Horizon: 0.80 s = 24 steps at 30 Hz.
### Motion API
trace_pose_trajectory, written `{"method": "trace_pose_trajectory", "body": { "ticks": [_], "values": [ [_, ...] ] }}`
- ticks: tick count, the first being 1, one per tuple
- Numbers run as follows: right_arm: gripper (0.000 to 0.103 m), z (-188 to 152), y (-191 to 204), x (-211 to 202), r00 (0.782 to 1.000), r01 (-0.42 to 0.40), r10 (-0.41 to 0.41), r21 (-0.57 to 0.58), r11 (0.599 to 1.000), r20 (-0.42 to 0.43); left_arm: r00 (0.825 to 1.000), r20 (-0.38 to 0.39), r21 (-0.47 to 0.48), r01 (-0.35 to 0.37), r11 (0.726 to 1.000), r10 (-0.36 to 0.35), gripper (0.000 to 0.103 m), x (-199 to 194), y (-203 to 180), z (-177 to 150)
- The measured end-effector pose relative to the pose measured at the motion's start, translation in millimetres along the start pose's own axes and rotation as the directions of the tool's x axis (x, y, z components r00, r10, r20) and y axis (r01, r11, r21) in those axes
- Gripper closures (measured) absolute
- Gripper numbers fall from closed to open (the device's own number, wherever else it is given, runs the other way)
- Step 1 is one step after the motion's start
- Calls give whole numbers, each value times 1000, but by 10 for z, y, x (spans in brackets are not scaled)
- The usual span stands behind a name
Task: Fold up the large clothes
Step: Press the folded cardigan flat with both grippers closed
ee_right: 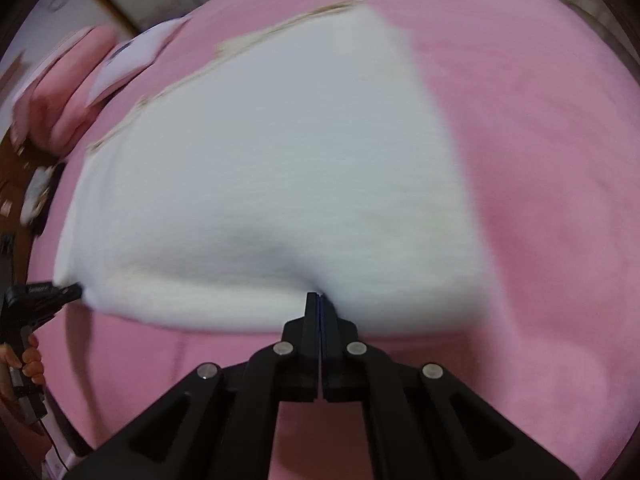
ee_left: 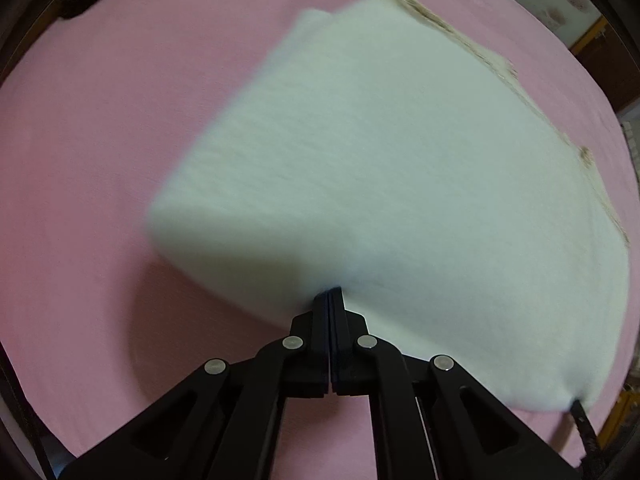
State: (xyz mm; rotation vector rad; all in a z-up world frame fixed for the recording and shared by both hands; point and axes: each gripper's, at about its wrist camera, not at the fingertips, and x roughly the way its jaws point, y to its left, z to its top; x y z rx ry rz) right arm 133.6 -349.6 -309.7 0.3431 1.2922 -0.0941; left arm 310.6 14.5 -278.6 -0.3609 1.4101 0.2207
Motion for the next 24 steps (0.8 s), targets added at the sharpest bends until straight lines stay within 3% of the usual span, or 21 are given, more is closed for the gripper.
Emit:
{"method": "trace_pose_trajectory", "body": {
  "ticks": [3,6,7,9,11,13,17,19,24],
  "values": [
    [103,-33,-5,-74,993,110,-109,-24,994,35,1000,13,-48,-21,999,21,102,-17,157,32],
    [103,-71,226,-146,979,197,-193,-58,979,65,1000,22,-49,-7,999,8,101,-95,75,-32],
    [103,-93,362,-182,986,155,-149,-90,984,76,1000,20,-28,18,999,-18,101,-120,26,-58],
    [103,-146,515,-223,998,-24,30,-110,994,60,989,-4,11,150,989,-150,101,-201,-53,-155],
    [103,-173,749,-192,981,-190,194,-102,976,31,945,-63,54,324,945,-320,101,-256,-229,-276],
    [103,-196,1032,-75,949,-314,314,-106,943,-21,911,-127,108,407,907,-393,101,-265,-431,-374],
    [103,-185,1516,178,910,-415,407,-147,898,-80,880,-218,188,462,867,-422,101,-162,-823,-485],
    [103,-152,1679,314,902,-431,418,-159,888,-107,872,-250,201,473,858,-421,101,-74,-920,-480],
    [103,149,1828,537,902,-431,422,-168,887,-85,873,-258,191,466,864,-414,100,201,-1247,-202]
  ]
}}
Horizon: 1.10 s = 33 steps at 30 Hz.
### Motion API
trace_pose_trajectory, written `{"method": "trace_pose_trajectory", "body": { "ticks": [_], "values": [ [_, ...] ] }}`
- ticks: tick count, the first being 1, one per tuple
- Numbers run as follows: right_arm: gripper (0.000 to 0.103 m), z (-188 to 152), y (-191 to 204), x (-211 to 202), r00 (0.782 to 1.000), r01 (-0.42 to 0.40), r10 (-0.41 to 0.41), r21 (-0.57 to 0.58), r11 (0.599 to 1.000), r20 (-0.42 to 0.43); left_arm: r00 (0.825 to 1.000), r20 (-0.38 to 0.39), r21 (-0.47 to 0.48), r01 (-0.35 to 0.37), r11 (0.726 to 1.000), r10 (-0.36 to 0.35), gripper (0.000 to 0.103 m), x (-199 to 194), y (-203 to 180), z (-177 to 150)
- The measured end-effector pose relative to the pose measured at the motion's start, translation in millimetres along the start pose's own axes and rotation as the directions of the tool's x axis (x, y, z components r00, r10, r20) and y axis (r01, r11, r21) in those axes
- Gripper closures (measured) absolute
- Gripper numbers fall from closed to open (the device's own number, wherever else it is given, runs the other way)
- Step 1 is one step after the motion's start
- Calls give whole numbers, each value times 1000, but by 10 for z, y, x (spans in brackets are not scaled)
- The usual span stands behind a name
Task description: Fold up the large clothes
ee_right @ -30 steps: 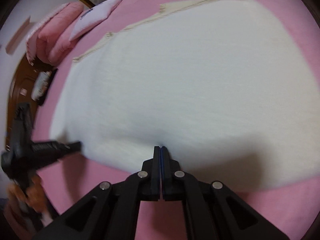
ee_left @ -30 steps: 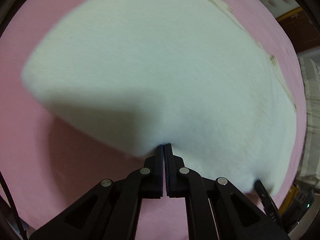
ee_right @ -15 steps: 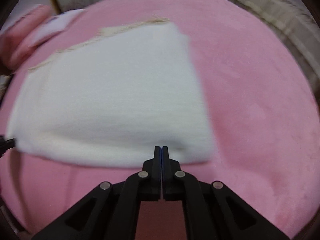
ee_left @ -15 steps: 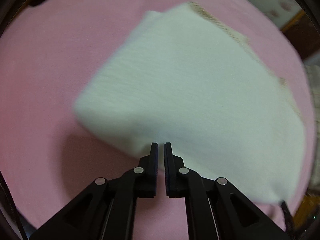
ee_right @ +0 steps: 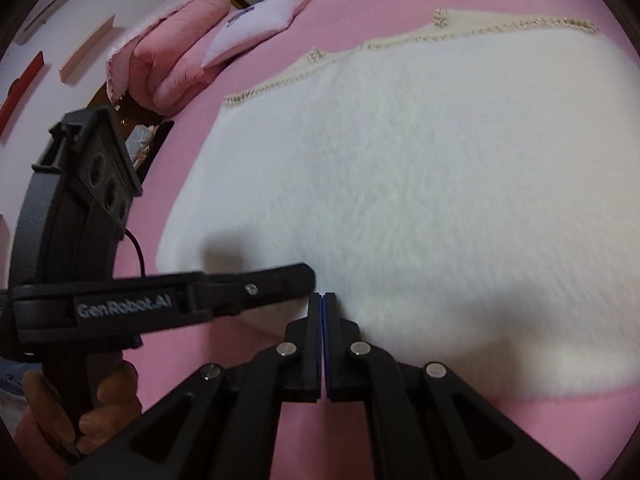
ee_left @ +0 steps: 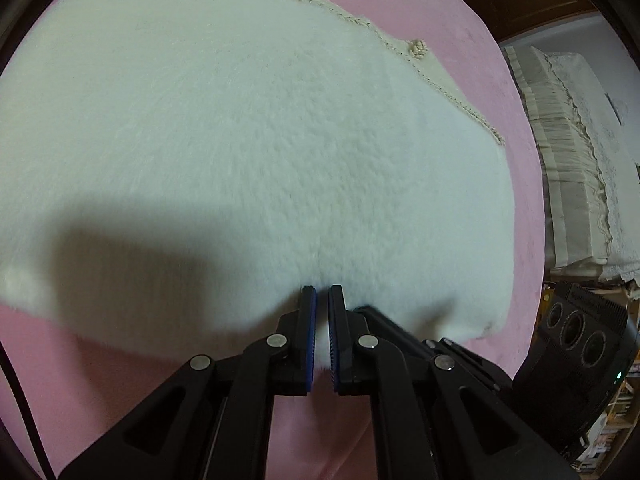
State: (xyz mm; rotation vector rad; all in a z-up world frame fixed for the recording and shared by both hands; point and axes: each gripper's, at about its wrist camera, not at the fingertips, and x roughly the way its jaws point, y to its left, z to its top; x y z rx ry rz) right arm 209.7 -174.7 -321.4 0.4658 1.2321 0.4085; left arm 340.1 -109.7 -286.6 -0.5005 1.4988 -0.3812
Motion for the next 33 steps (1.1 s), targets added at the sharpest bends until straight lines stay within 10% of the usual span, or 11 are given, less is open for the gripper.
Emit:
{"method": "trace_pose_trajectory", "body": {
  "ticks": [19,33],
  "values": [
    [103,896,-558,234,990,-81,65,130,988,123,979,175,-128,128,983,-105,100,80,48,887],
    [103,1540,-1133,151,976,96,-136,226,969,170,953,302,-226,60,972,11,102,223,61,1570]
  ]
}}
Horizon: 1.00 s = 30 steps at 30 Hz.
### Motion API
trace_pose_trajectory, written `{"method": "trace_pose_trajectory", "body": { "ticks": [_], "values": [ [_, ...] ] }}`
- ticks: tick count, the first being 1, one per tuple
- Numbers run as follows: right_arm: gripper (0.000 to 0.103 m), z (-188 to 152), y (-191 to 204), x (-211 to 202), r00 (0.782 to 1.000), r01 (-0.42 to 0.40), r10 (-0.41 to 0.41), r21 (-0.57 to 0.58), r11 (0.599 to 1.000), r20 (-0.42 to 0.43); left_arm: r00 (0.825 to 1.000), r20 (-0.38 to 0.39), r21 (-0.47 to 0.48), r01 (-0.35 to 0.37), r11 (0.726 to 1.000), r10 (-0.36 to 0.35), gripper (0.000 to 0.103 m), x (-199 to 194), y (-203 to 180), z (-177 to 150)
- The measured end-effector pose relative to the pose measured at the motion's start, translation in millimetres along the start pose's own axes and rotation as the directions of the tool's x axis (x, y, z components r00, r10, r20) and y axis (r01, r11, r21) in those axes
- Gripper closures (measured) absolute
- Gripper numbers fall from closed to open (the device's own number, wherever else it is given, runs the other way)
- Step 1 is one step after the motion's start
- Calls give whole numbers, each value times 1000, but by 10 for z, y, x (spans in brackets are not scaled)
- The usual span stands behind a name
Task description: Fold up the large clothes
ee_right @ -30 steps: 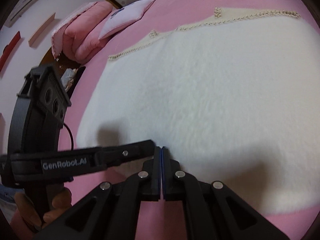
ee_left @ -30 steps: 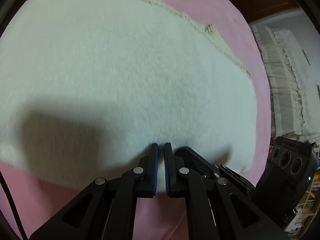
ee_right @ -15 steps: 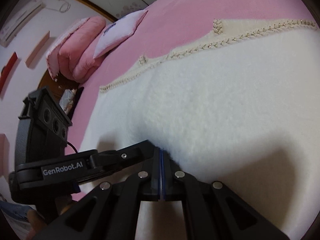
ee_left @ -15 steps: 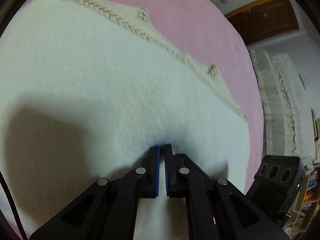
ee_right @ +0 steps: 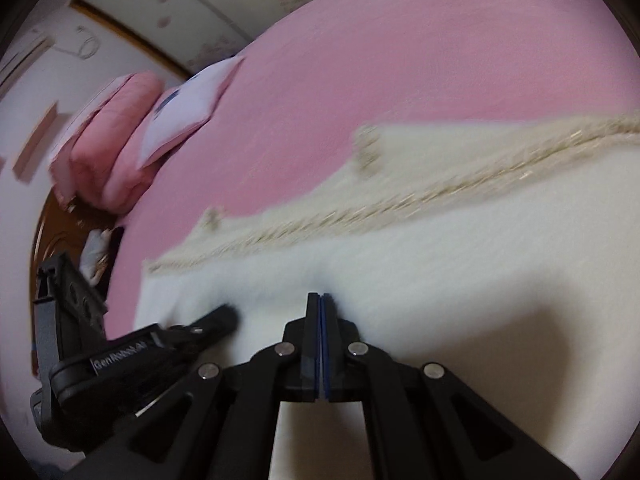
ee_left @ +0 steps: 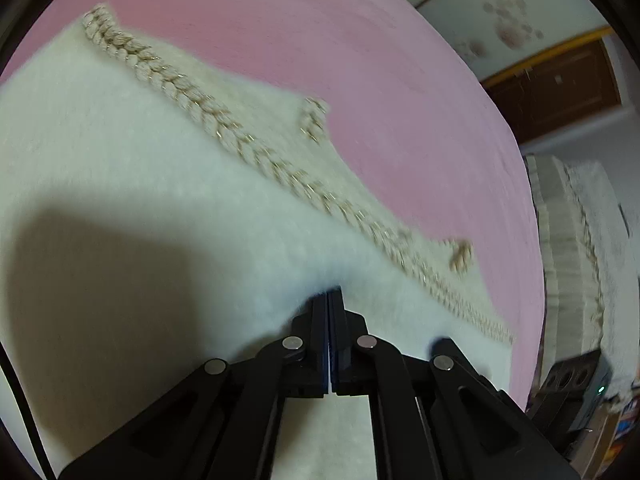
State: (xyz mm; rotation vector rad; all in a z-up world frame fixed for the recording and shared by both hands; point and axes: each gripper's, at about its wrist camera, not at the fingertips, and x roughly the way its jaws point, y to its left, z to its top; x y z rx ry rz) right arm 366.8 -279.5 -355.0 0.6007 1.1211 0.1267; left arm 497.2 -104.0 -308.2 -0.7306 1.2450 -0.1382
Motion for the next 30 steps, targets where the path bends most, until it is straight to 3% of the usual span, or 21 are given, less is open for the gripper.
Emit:
{"method": "trace_pose_trajectory", "body": {
  "ticks": [2,7,9,11,13,15,16,18,20,21,22,25,30],
  "values": [
    [103,99,-237,-121,999,25,-26,17,1000,24,1000,21,-4,-12,1000,12,102,-53,37,77],
    [103,279,-850,-531,993,90,-95,60,994,76,973,164,33,-170,985,163,102,-356,282,260],
    [103,313,-1024,-742,964,237,-244,75,969,108,966,188,9,-180,984,176,102,-457,475,364],
    [103,331,-1150,-871,942,309,-315,65,949,112,958,212,-3,-198,980,194,102,-578,652,479],
    [103,343,-1179,-951,933,343,-342,16,939,108,929,249,27,-290,957,275,102,-658,688,540],
    [103,349,-1153,-972,926,368,-364,-22,930,102,869,290,47,-431,901,401,102,-703,717,567],
    [103,352,-1098,-969,917,393,-387,-42,919,101,861,291,50,-449,892,417,102,-709,773,578],
    [103,350,-986,-960,889,453,-444,-73,889,110,880,267,50,-421,906,394,102,-710,848,599],
    [103,352,-818,-930,854,518,-505,-99,850,128,862,267,78,-465,882,431,102,-714,762,614],
    [103,353,-753,-923,840,540,-525,-107,835,138,841,279,78,-501,862,464,102,-738,706,618],
    [103,321,-696,-945,838,543,-525,-115,832,150,834,282,66,-510,858,474,102,-768,690,621],
    [103,309,-501,-954,878,474,-458,-123,872,140,847,264,28,-484,874,461,101,-890,631,577],
    [103,242,-130,-867,951,308,-304,-138,941,51,868,238,83,-465,882,435,96,-1157,602,284]
  ]
}}
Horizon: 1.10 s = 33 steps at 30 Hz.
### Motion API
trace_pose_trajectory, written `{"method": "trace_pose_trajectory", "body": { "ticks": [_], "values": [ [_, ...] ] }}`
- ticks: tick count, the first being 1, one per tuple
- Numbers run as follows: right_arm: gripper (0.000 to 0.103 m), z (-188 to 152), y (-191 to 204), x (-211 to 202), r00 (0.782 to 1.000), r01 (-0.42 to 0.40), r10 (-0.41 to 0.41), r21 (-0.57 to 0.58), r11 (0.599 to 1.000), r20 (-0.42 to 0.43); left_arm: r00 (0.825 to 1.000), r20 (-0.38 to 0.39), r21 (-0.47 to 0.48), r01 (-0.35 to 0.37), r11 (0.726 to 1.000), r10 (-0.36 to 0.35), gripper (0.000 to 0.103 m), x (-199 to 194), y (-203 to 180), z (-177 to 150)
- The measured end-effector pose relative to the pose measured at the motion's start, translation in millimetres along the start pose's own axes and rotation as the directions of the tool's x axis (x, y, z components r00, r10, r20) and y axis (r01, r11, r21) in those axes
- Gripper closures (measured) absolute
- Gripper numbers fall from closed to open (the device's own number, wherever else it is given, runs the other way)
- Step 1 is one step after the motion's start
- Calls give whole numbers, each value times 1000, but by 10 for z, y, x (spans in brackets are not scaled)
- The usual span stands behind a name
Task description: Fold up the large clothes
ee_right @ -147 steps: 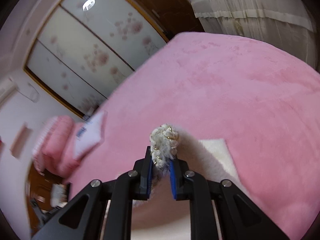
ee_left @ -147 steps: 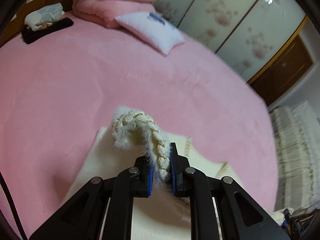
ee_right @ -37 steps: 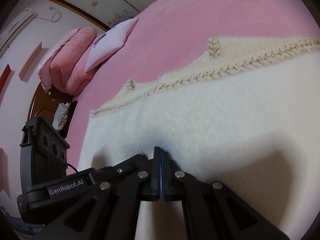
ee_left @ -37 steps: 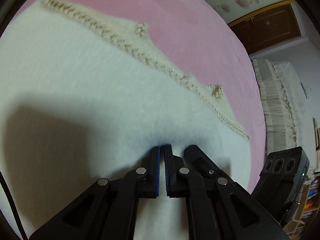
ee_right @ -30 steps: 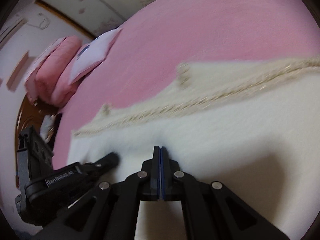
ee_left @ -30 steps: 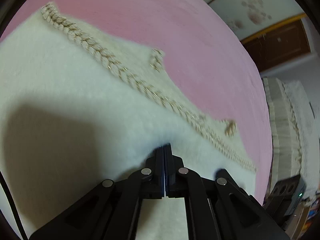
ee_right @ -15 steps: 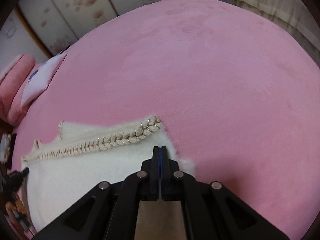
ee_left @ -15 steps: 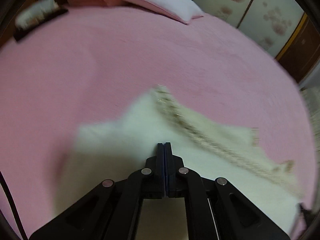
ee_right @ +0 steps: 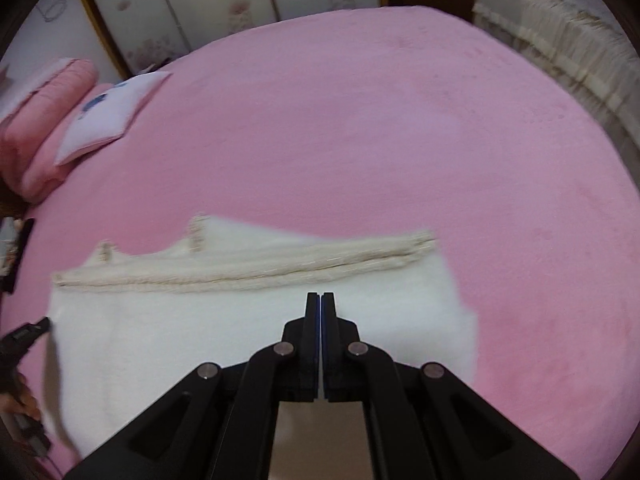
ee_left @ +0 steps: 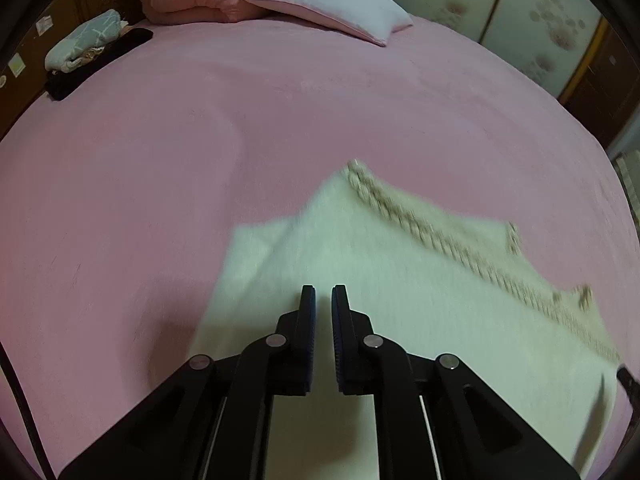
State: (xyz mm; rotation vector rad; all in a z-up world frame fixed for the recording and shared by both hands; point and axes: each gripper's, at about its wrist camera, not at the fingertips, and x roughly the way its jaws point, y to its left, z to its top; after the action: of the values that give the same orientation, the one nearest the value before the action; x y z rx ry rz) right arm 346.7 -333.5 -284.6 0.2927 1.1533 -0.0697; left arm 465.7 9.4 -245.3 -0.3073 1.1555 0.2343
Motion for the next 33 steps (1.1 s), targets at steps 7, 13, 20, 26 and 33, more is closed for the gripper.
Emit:
{"method": "trace_pose_trajectory", "body": {
  "ticks": [7,13,20,26,33],
  "values": [
    [103,-291,818,131,952,-253,252,21,967,-175,993,-92,-78,63,995,-70,90,-349,214,-651],
    [103,-692,1241,269,919,-249,242,18,968,-312,985,-125,-232,91,968,-122,81,-616,562,-1213],
    [103,-1027,1204,316,862,-222,235,82,972,-448,967,-185,-394,89,915,-174,59,-763,1077,-1738],
    [103,-1063,1406,349,882,-174,130,-57,983,-452,951,-199,-508,106,855,-237,29,-762,1381,-1958],
    [103,-1048,1434,390,873,-184,126,-79,980,-471,929,-248,-548,99,831,-274,23,-442,1555,-1996]
  ]
}}
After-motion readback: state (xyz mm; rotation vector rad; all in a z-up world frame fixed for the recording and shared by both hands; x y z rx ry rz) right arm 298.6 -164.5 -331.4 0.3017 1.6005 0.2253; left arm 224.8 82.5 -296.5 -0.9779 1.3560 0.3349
